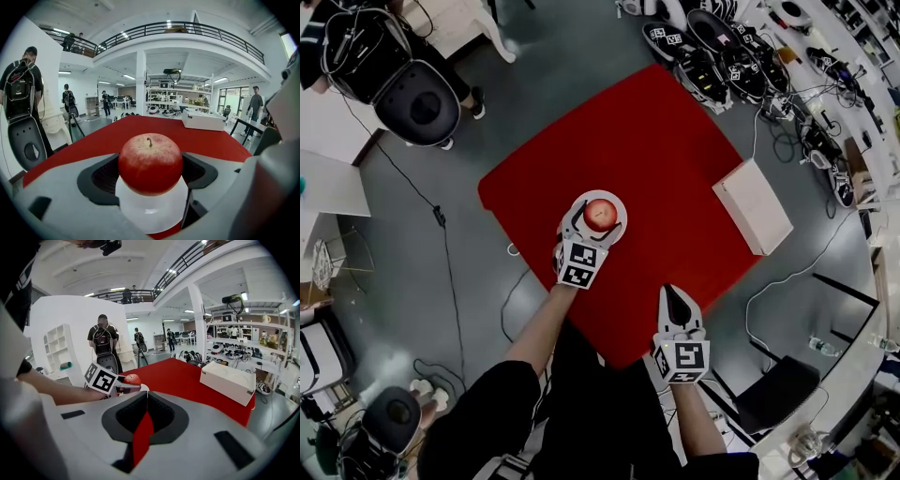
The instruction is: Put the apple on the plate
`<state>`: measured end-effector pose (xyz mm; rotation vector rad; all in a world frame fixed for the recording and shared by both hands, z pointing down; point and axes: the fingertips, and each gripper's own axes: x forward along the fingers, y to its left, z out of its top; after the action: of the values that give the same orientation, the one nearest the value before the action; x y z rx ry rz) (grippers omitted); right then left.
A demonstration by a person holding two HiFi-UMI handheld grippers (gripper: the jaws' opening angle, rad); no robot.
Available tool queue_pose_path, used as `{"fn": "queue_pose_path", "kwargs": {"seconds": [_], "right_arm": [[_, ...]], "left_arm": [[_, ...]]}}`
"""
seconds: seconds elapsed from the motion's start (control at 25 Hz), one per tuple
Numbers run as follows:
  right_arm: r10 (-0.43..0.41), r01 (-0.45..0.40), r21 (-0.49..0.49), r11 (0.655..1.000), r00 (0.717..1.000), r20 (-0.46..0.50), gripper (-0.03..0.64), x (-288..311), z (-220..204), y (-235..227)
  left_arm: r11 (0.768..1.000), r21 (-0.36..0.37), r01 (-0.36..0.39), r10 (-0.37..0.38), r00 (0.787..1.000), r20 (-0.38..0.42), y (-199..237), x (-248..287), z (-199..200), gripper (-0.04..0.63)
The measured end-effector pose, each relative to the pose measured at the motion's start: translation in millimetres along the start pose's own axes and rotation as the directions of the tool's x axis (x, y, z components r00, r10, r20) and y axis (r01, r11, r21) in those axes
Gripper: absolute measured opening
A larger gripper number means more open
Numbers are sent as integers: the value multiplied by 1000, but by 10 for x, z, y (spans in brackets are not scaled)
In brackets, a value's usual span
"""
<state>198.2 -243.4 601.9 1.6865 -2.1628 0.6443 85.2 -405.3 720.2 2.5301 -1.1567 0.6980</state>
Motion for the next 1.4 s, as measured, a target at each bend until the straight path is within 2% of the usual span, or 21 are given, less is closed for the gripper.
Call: {"fn": "queue_pose_path", "kwargs": {"seconds": [0.48, 0.72, 0.92, 1.08, 1.4], "right_arm": [[6, -6, 15, 1000, 1000, -15, 11, 63, -45, 31], [10, -9, 25, 1000, 1000, -28, 11, 60, -110, 58], [11, -11, 23, 1000, 1000, -24, 12, 75, -131, 91], [3, -2, 24, 1000, 1000, -25, 12, 30, -159, 109], [4, -4, 24, 1000, 1000, -21, 11, 6, -141, 89]], "left_arm": [[1000, 13, 8, -8, 998, -59, 48, 144, -269, 405], [1000, 1, 12, -12, 999, -30, 44, 154, -261, 405], [999, 22, 26, -25, 999, -37, 37, 170, -300, 407], [998, -6, 55, -55, 998, -43, -15, 146, -354, 426], [1000, 17, 26, -26, 1000, 13, -19, 67, -167, 428]]}}
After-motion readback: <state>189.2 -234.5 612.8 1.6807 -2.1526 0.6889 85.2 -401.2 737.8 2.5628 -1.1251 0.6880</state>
